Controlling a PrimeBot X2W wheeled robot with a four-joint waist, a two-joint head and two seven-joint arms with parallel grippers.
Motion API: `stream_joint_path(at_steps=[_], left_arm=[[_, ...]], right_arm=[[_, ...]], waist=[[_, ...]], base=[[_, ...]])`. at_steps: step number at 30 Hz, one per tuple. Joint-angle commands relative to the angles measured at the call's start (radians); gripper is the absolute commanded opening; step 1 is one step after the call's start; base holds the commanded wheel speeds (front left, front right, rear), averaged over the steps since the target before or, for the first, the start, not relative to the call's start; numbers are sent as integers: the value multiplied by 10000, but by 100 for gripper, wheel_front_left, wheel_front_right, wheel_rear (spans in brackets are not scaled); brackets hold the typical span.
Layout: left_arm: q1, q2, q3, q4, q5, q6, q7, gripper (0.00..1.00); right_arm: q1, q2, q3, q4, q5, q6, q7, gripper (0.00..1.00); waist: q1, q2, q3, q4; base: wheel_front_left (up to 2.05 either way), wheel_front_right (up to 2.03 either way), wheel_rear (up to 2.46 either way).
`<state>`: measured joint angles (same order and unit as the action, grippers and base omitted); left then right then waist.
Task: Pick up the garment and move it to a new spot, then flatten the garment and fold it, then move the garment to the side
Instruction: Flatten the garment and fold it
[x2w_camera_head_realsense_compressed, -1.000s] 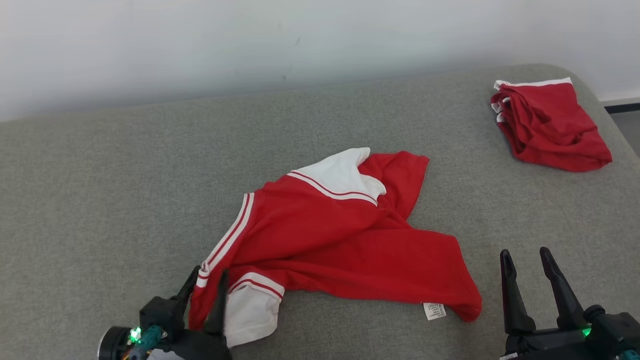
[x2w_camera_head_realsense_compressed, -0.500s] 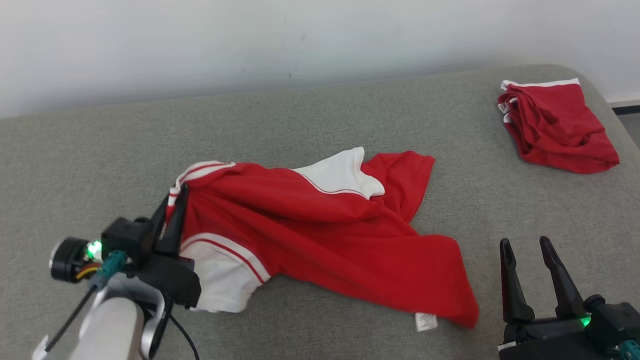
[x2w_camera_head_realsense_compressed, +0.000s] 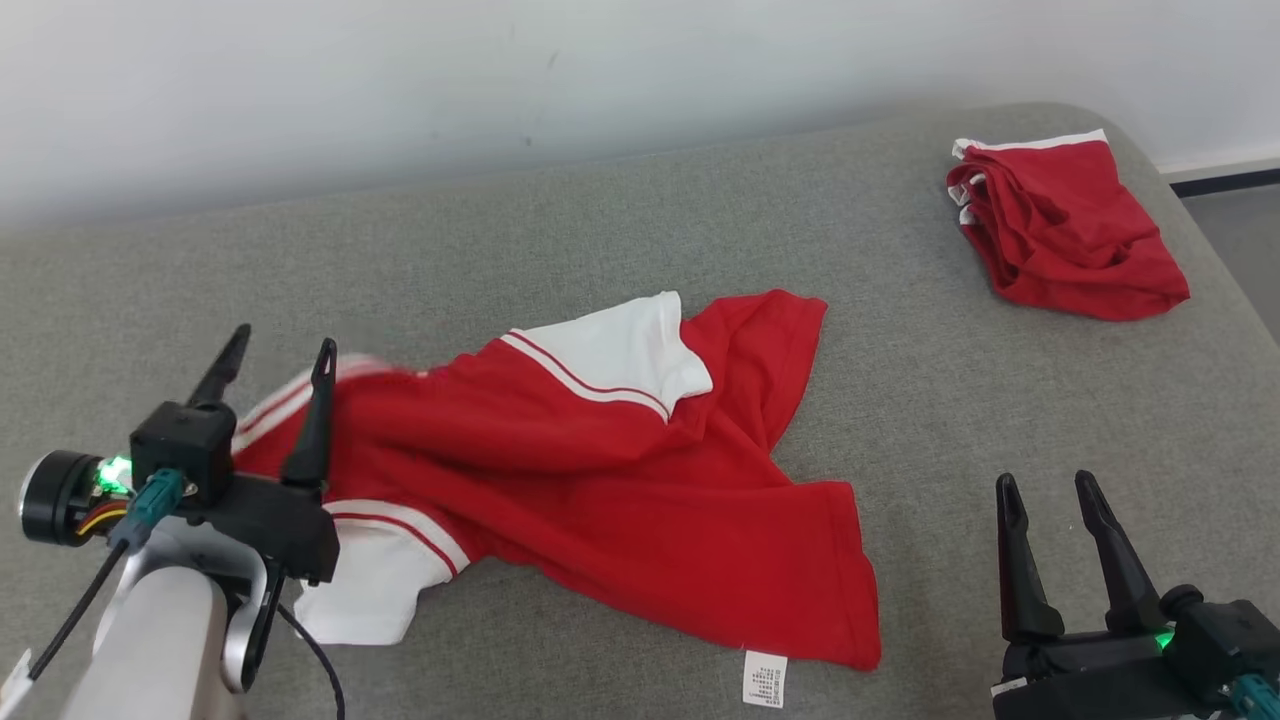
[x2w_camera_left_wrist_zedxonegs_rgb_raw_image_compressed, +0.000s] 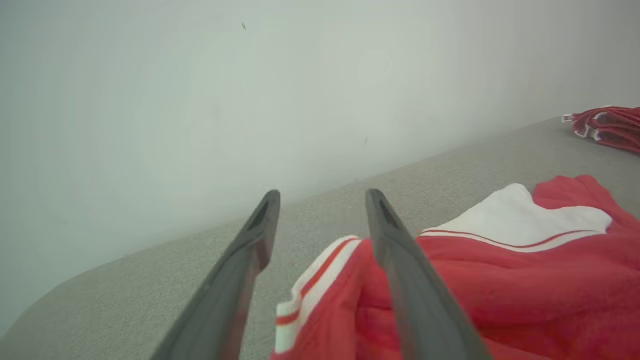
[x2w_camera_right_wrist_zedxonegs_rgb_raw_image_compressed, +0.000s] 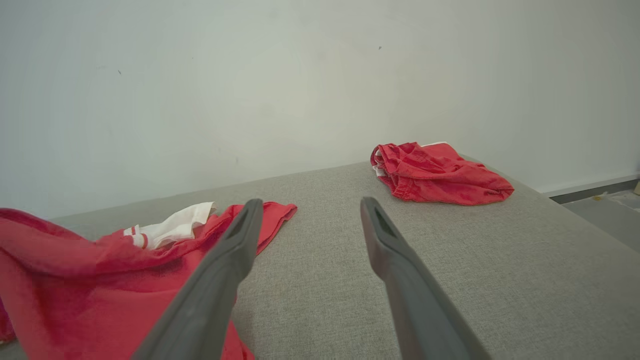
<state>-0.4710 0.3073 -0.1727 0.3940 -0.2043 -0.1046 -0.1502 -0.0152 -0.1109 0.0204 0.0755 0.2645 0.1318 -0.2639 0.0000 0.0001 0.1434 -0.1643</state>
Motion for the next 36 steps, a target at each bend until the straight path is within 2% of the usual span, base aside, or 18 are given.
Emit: stream_joint_path(at_steps=[1, 8, 20, 30, 36], left_arm=[[131, 12, 65, -11, -68, 88, -181, 100], [1130, -256, 405, -771, -307, 521, -976, 100], [3356, -773, 888, -2594, -343, 1049, -1150, 100], [4790, -1376, 1324, -3607, -93, 1223, -1152, 100], [5151, -1547, 1494, -3503, 42, 1045, -1153, 100]], right_arm=[[127, 23, -35, 16, -16, -26, -3, 100], [451, -35, -94, 19, -100, -26, -3, 100], [860, -108, -215, 36, -82, -26, -3, 100], [1069, 6, -375, 194, -18, -26, -2, 100], [1026, 2, -328, 651, 14, -26, -2, 100]], waist=[[0, -1, -138, 85], [0, -1, -759, 674], [0, -1, -1170, 1345], [0, -1, -1208, 1671], [0, -1, -1233, 1710]], base=[[0, 0, 0], [0, 0, 0], [0, 0, 0], [0, 0, 0], [0, 0, 0]])
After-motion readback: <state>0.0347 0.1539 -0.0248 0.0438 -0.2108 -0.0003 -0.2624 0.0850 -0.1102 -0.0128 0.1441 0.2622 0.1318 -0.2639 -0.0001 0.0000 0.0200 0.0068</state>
